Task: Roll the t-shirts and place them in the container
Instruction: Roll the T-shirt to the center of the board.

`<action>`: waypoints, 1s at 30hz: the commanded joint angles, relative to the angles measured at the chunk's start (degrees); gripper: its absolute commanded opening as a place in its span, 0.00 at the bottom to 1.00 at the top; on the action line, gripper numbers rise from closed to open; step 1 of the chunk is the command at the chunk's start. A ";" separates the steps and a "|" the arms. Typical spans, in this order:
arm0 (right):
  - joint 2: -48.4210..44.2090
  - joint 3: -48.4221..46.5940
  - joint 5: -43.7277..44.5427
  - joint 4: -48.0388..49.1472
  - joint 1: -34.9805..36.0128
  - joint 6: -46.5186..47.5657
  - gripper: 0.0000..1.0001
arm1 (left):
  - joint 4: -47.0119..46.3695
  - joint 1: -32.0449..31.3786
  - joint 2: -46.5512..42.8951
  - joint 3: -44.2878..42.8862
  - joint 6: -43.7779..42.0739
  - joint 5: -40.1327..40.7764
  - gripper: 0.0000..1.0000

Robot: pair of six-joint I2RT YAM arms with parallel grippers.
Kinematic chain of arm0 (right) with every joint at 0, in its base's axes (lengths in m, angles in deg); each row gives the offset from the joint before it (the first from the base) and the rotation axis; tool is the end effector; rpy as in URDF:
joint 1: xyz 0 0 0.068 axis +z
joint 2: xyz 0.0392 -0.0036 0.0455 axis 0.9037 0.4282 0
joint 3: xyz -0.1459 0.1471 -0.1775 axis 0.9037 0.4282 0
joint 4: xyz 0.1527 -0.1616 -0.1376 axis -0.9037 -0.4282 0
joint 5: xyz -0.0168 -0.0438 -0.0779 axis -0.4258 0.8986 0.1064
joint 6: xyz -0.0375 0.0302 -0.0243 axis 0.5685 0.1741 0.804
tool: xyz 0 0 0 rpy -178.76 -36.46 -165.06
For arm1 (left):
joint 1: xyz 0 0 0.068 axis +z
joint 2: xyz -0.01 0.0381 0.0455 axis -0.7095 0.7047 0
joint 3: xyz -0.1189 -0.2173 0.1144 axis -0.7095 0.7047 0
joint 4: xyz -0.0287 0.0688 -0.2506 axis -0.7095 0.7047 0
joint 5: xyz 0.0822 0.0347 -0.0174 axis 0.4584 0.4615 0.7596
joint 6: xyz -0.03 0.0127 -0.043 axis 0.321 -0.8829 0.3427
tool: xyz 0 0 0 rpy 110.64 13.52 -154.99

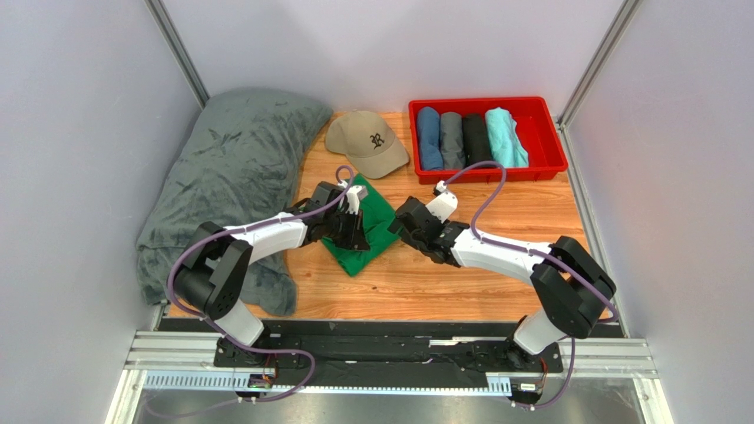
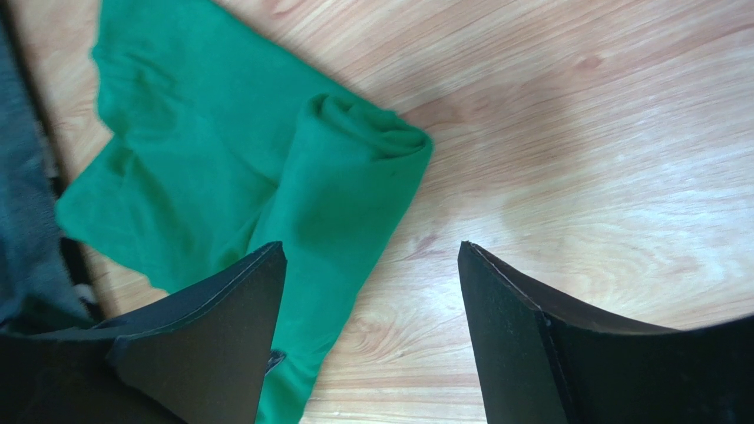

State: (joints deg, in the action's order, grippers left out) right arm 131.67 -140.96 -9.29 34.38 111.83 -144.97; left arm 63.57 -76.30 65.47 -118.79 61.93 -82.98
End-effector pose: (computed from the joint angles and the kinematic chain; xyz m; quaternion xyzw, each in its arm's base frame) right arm 0.2244 0.2184 0.1919 0.2316 0.8946 0.1438 0.3541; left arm 0.2582 -0.1730 0.1682 0.1417 0.9121 -0.3279 0.2015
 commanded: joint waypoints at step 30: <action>15.42 -13.56 0.87 -0.18 0.64 -0.81 0.44 | 4.27 3.34 0.17 -3.23 -0.42 -6.78 0.00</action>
State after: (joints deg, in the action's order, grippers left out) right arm 143.61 -147.89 -6.50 41.04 113.70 -147.09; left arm 66.70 -73.16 67.24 -120.78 63.14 -87.73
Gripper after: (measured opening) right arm 0.536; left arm 0.009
